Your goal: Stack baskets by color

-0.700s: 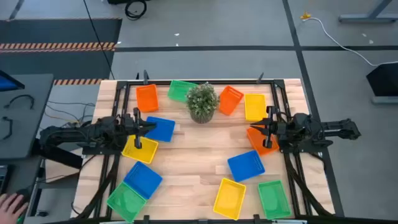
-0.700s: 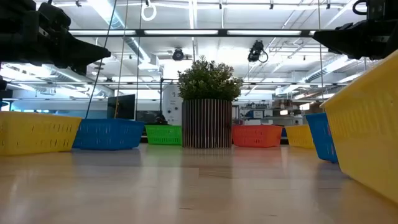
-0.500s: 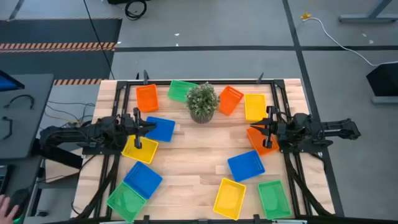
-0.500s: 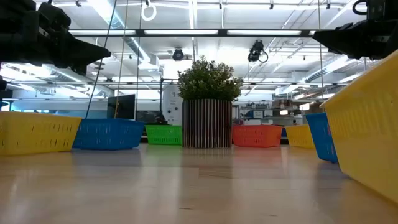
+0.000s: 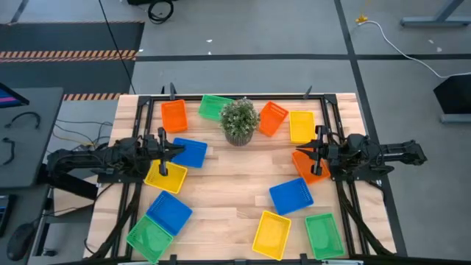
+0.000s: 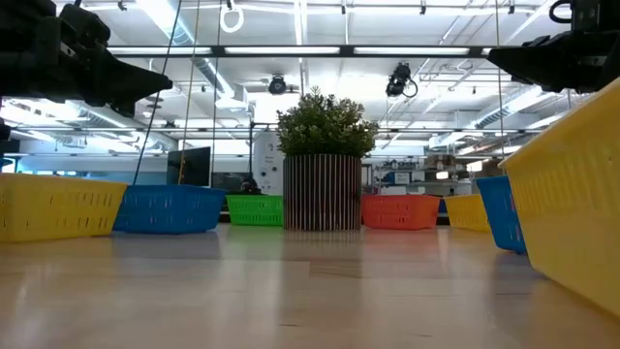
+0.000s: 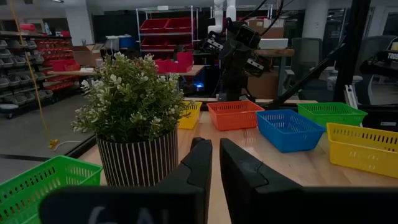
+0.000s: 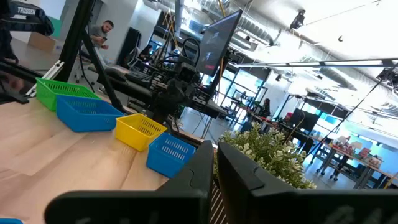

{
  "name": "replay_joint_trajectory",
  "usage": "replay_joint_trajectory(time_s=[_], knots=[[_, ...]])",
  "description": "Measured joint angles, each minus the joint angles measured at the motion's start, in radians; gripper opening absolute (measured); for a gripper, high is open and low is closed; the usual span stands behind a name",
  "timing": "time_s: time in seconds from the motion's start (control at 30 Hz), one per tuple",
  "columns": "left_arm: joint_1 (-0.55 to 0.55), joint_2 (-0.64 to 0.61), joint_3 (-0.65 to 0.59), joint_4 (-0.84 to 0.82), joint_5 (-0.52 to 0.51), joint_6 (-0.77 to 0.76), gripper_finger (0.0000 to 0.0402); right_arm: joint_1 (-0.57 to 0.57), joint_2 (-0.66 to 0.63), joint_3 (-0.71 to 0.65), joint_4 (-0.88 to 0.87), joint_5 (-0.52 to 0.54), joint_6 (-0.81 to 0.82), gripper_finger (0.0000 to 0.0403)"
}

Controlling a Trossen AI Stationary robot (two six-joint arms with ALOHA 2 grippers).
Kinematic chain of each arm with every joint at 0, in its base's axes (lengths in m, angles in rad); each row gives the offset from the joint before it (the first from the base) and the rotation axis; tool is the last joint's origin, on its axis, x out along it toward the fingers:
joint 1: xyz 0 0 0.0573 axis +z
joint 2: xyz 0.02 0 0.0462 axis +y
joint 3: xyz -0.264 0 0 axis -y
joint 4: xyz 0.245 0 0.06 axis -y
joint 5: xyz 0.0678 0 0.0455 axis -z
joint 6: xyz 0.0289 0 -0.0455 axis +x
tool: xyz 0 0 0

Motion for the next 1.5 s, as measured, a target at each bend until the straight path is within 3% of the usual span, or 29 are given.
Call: replay_joint_trajectory(time_s=[1.5], knots=[[0.0, 0.0, 0.0, 0.0, 0.0, 0.0, 0.0036, 0.0, 0.0, 0.0, 0.007, -0.011, 0.008, 0.0029]])
